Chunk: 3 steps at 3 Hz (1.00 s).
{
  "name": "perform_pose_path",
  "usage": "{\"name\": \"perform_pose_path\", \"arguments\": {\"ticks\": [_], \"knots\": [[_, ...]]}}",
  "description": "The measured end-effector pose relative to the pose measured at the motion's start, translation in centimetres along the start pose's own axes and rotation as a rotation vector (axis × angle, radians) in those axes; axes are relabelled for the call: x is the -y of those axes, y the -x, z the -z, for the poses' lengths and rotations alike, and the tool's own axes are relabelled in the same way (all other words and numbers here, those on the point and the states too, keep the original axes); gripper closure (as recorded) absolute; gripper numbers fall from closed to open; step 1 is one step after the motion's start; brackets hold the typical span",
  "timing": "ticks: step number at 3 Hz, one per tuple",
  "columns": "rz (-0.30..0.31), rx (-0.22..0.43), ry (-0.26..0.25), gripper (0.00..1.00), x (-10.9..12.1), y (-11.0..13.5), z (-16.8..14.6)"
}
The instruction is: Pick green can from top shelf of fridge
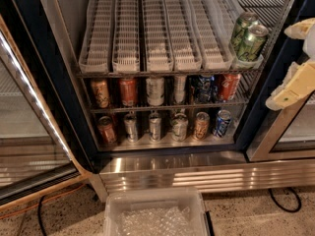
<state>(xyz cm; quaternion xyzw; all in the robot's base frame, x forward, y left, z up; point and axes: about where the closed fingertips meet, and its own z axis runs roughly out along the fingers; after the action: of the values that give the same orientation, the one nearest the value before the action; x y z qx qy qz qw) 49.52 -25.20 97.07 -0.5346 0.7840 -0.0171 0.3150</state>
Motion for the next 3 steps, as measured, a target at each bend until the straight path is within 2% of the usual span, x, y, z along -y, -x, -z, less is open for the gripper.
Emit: {"name": "perform_pose_path", "arguments": {"ticks": [1,2,3], "knots": [[-0.001,0.003,-0.002,0.00,0.1,0.1,-0.1],[-0.041,0.027,0.007,0.00,-0.6,-0.3,-1.3],[-0.188,0.075,0.007,0.00,-0.9,-1.5,-4.9]]}}
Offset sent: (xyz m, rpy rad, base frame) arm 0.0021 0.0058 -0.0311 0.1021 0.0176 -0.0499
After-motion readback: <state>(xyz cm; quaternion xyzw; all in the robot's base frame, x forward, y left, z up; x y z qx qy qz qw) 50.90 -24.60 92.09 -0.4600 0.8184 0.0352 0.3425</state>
